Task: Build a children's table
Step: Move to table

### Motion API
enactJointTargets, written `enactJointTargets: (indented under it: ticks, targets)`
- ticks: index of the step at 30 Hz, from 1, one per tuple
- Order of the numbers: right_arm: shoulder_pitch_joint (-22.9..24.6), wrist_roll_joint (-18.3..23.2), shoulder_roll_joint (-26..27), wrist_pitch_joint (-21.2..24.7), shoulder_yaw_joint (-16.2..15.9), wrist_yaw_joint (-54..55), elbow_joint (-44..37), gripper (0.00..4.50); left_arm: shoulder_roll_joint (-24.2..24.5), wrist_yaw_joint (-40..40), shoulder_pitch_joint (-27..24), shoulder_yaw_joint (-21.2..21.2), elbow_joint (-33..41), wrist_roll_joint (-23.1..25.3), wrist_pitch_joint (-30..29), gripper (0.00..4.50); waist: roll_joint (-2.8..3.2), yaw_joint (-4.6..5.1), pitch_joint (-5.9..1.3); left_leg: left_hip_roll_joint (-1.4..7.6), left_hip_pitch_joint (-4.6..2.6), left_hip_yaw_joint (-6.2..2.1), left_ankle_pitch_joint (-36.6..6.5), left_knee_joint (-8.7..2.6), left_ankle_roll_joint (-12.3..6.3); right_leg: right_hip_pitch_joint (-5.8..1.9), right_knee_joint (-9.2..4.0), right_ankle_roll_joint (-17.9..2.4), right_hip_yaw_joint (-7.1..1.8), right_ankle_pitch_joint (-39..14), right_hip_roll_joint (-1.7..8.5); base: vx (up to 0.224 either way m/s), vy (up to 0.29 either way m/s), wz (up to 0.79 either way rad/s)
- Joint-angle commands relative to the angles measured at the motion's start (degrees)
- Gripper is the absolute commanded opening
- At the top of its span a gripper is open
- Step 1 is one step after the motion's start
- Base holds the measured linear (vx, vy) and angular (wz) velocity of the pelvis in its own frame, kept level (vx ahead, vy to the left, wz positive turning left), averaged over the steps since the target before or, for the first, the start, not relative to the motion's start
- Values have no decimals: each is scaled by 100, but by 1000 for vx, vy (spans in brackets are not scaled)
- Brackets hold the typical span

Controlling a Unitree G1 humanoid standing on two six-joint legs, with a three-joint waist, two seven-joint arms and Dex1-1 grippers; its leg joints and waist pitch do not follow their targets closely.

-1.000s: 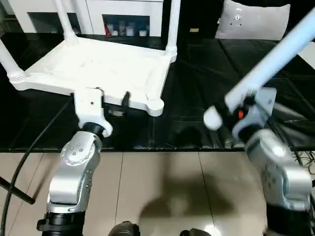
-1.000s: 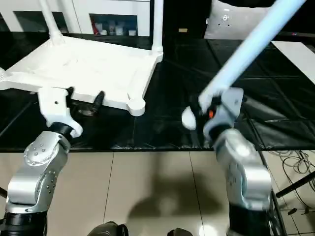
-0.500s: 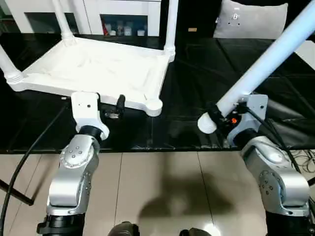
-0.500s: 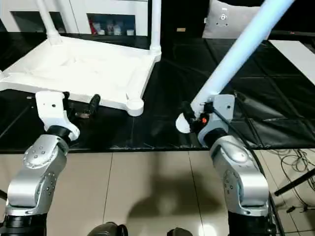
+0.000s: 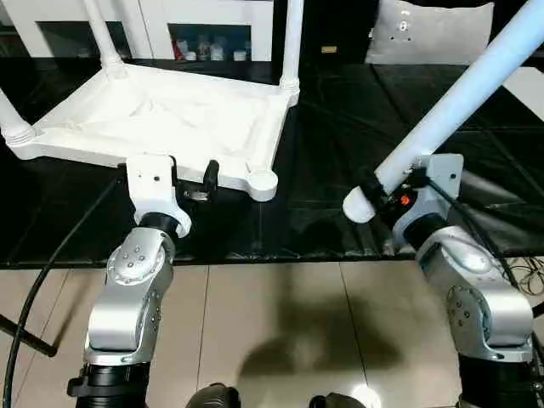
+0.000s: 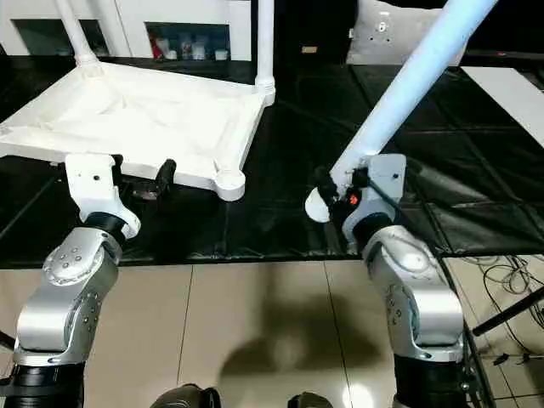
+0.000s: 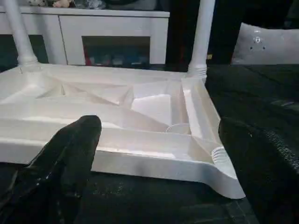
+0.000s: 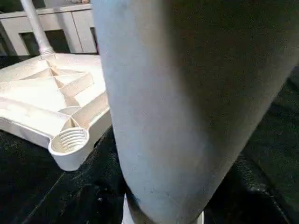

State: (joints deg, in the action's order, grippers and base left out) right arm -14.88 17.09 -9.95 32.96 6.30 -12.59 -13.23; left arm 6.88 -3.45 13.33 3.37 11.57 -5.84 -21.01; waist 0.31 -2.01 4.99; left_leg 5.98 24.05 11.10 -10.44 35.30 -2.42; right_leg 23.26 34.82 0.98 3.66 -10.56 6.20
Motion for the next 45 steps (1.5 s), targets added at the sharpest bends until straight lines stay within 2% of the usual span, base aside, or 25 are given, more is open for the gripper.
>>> enactJointTargets:
  ticks: [1,6,8,11,14,15,17,18,20,21,22,23,25,26,27,28,30,31,32,33,35,36,38,40,45]
  targets:
    - [10,-57,-32,-100,8,24,-20,186,1,-32,76,-140,2,62,10,450,-20,-27,-343,629,-187,-376,-2268,-597,398,-135,-512,-786,-361,-1639,475,0,0,0]
    - [-56,-51,-20,-111,5,50,13,186,24,-65,81,-138,-44,86,24,450,-18,-230,-358,685,-57,-429,-1209,-233,-563,-374,-739,-1297,-640,-1488,1113,2,10,0]
    - [14,-19,5,-73,2,68,-80,186,16,-65,77,-128,-60,85,33,450,48,-248,-364,753,-98,-462,-1013,-326,-681,-343,-694,-1433,-540,-1331,945,10,58,0]
    - [69,66,57,-26,82,93,-119,186,-3,-57,77,-159,-43,94,15,450,141,-80,-391,611,-434,-242,-719,-631,-1027,-34,-325,-1132,-80,-889,96,0,56,1]
    - [-14,77,83,-134,129,107,-19,186,25,-69,59,-149,-44,94,17,450,103,-24,-369,529,-389,-161,-1223,-742,-846,-29,-321,-937,-27,-930,121,-14,82,1]
    - [-35,73,62,-156,84,67,-53,186,44,-70,62,-124,-63,91,22,450,31,-39,-373,494,-291,-171,-1528,-699,-735,-120,-450,-859,-157,-967,364,-25,71,-2]
    - [-23,29,32,-189,32,41,-87,186,47,-68,68,-118,-76,92,23,450,-49,-240,-334,704,-80,-503,-1758,-105,-444,-362,-931,-890,-747,-2131,1469,-42,68,-10]
    - [-6,35,23,-145,6,11,-112,186,39,-64,71,-121,-83,96,22,450,-5,-278,-317,774,-104,-621,-1740,-21,-352,-352,-1009,-945,-770,-2524,1572,-44,79,-11]
    - [57,26,-33,-87,-84,-87,-180,186,7,-54,64,-148,-57,109,1,450,153,-151,-210,789,-268,-719,-2627,-344,56,-191,-906,-805,-409,-3315,944,-57,109,-8]
    - [63,32,-12,-113,-67,-64,-186,186,-4,-58,53,-161,-42,110,-8,450,257,86,-193,625,-366,-508,-4009,-863,831,20,-360,-312,51,-2785,34,-72,107,-4]
    - [63,32,-12,-113,-67,-64,-186,186,-4,-58,53,-161,-42,110,-8,450,299,142,-267,550,-293,-329,-4250,-1259,1513,-36,497,-287,328,-1138,-304,-69,106,7]
    - [67,61,29,-112,-34,-29,-187,186,-3,-66,42,-175,-32,116,-12,450,255,161,-301,524,-397,-350,-3830,-1236,1549,-10,499,-259,389,-589,-317,-41,79,12]
    - [69,98,55,-83,-20,-2,-175,186,14,-75,34,-182,-32,120,-11,450,37,103,-384,522,-469,-178,-2868,-1155,1882,-30,54,-493,161,-571,265,-21,40,6]
    - [71,86,39,-76,-52,-17,-175,186,22,-76,37,-175,-38,119,-9,450,-147,-157,-384,263,-365,-611,-1575,429,1124,-55,-780,-905,-763,-1347,1710,0,0,0]
    - [73,73,25,-77,-75,-29,-177,186,26,-75,40,-170,-41,118,-8,450,-87,-142,-352,250,-30,-936,-1111,826,792,-239,-884,-1029,-991,-1385,1936,0,0,0]
    - [81,48,-24,-82,-145,-68,-180,186,28,-66,50,-160,-55,115,-4,450,-69,-42,-200,243,337,-1195,-783,1037,878,-588,-722,-1314,-537,-1736,1646,47,52,-24]
    - [91,65,-30,-75,-155,-76,-176,186,18,-59,47,-166,-55,118,1,450,-8,-118,-193,391,100,-1000,-727,148,766,-528,-528,-1816,-99,-1789,701,-30,169,-29]
    - [92,70,-32,-68,-154,-76,-173,186,11,-58,40,-170,-47,118,-1,450,263,65,-248,540,-282,-1122,-652,-357,230,-184,-9,-1409,74,-1500,-104,-48,151,5]
    - [94,69,-30,-61,-152,-81,-174,186,-1,-47,29,-168,-35,124,-24,450,337,206,-337,602,-529,-1251,-480,-419,-70,27,322,-1086,60,-1225,-280,-51,146,5]
    - [94,66,-29,-56,-150,-86,-175,186,-1,-21,18,-174,-21,159,-41,450,412,183,-313,562,-566,-1227,79,-461,-453,172,520,-418,69,-766,-310,-26,69,-6]
    - [85,74,-27,-49,-148,-86,-162,186,-13,15,27,-173,-31,192,-110,450,246,164,-303,622,-518,-1184,-4,-514,-561,70,343,-221,-28,-402,-168,-56,89,2]
    - [83,80,-28,-44,-149,-86,-158,186,-19,39,37,-169,-44,208,-137,450,165,159,-321,607,-521,-1179,-218,-488,-517,12,173,-276,-129,-260,-21,-100,72,5]
    - [90,95,-41,-32,-158,-82,-154,186,-25,41,48,-167,-63,215,-138,450,1,54,-312,519,-173,-963,-858,-311,-195,-337,-244,-987,-482,32,638,-79,16,-1]
    - [127,88,-44,-47,-178,-79,-160,186,-5,9,43,-178,-75,212,-111,450,60,-17,-239,575,-171,-857,-1682,-406,122,-333,-366,-1492,-470,-1101,595,-80,-16,2]
    - [210,73,-10,-76,-179,-36,-190,186,77,-144,36,-262,-66,212,5,450,123,43,-195,619,-228,-872,-3203,-568,846,-200,-419,-948,-426,-2230,455,-23,-4,0]
